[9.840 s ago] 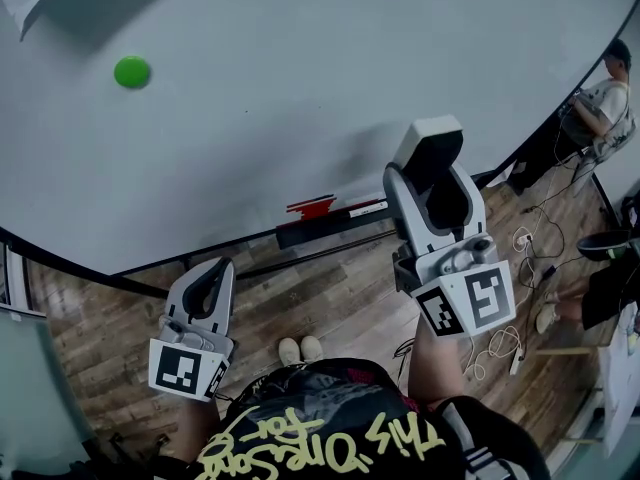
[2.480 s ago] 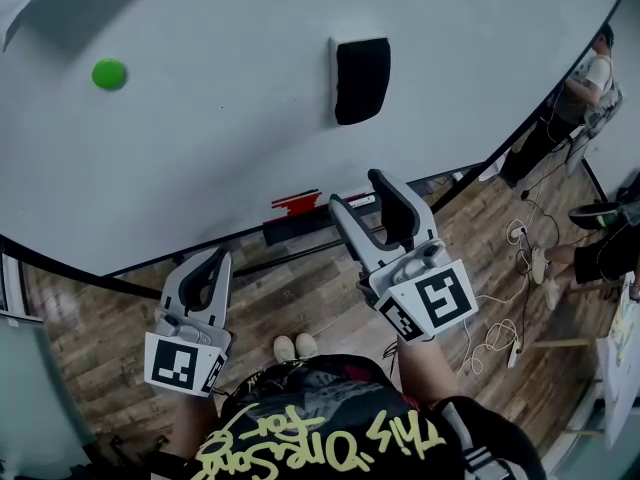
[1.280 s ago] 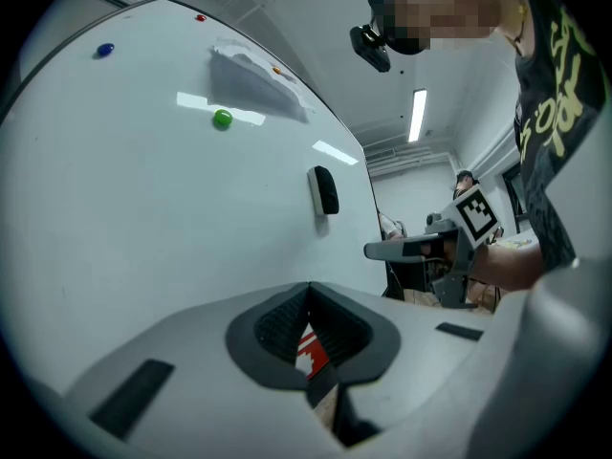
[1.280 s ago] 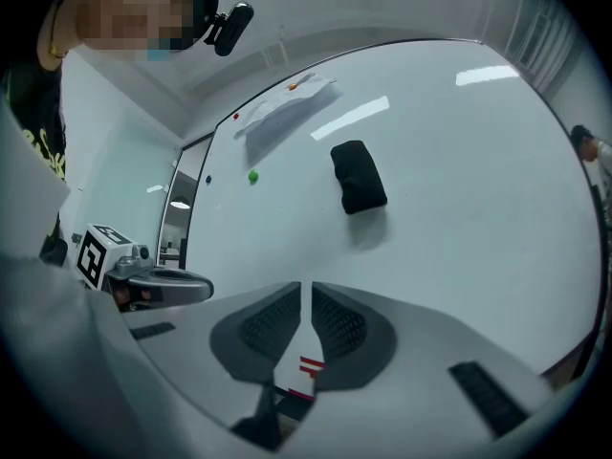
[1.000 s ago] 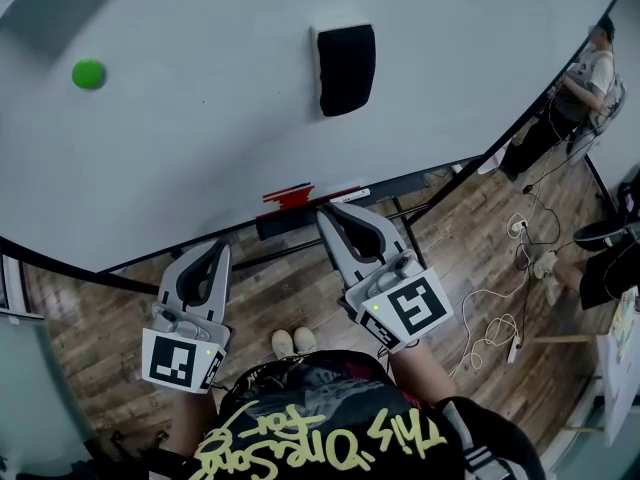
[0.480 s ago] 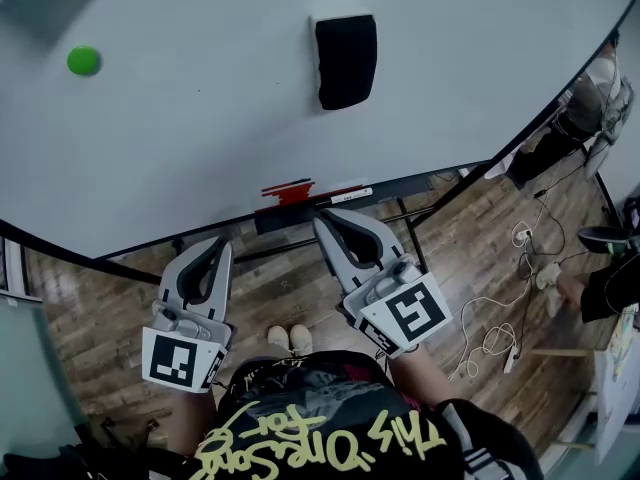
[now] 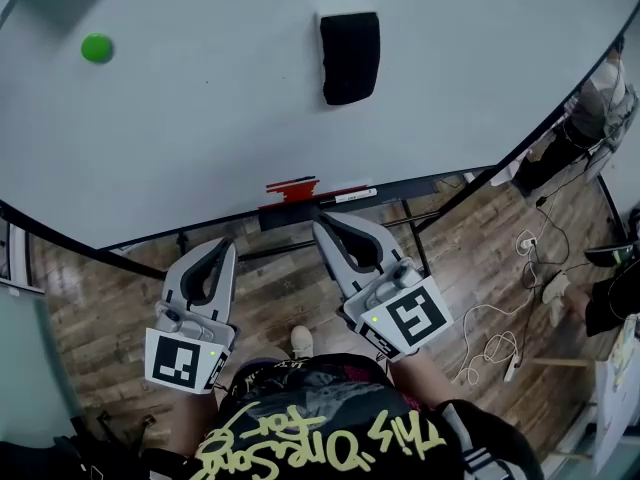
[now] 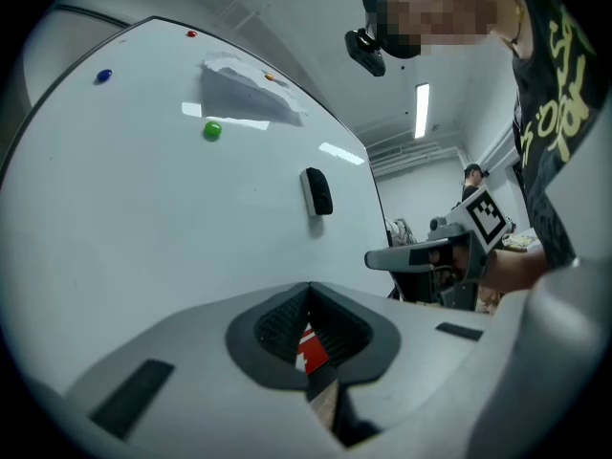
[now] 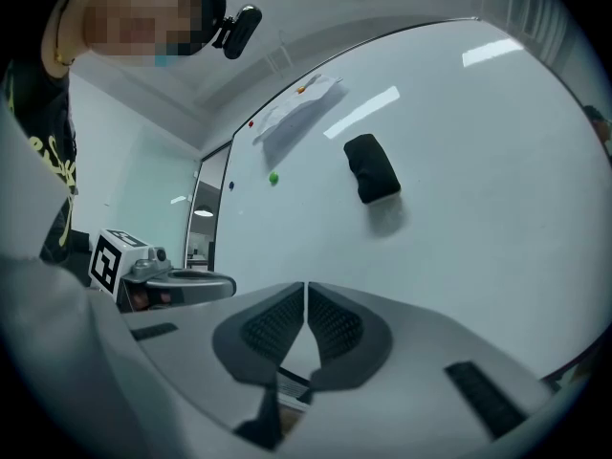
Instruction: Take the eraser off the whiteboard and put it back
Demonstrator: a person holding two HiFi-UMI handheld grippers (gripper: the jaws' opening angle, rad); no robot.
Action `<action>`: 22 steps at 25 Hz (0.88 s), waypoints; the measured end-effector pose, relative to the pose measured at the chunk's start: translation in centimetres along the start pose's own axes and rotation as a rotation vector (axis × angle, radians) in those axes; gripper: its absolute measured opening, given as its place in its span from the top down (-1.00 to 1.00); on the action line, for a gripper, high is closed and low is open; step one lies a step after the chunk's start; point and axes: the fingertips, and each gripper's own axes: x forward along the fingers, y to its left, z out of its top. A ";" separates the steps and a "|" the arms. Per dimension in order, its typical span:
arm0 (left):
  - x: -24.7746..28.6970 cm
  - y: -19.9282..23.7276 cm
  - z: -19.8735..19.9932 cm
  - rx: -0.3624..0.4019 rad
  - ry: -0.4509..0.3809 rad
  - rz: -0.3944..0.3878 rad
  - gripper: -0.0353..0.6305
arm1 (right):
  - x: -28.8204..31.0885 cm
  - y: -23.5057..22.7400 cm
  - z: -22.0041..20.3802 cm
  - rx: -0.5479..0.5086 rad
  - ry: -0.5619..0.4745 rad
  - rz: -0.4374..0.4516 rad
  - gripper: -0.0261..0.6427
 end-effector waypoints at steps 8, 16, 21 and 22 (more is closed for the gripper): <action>-1.1 0.1 0.0 0.004 -0.005 -0.012 0.87 | -0.4 1.4 0.2 -0.001 -0.006 -0.005 0.88; -3.5 0.1 0.0 -0.003 0.005 -0.031 0.87 | -1.0 3.9 0.2 -0.001 0.007 -0.019 0.88; -5.1 0.1 -0.1 -0.008 0.003 -0.030 0.87 | -1.4 5.2 -0.1 0.004 0.009 -0.032 0.88; -5.4 0.2 -0.1 -0.010 0.003 -0.029 0.87 | -1.5 5.4 -0.1 0.004 0.004 -0.034 0.88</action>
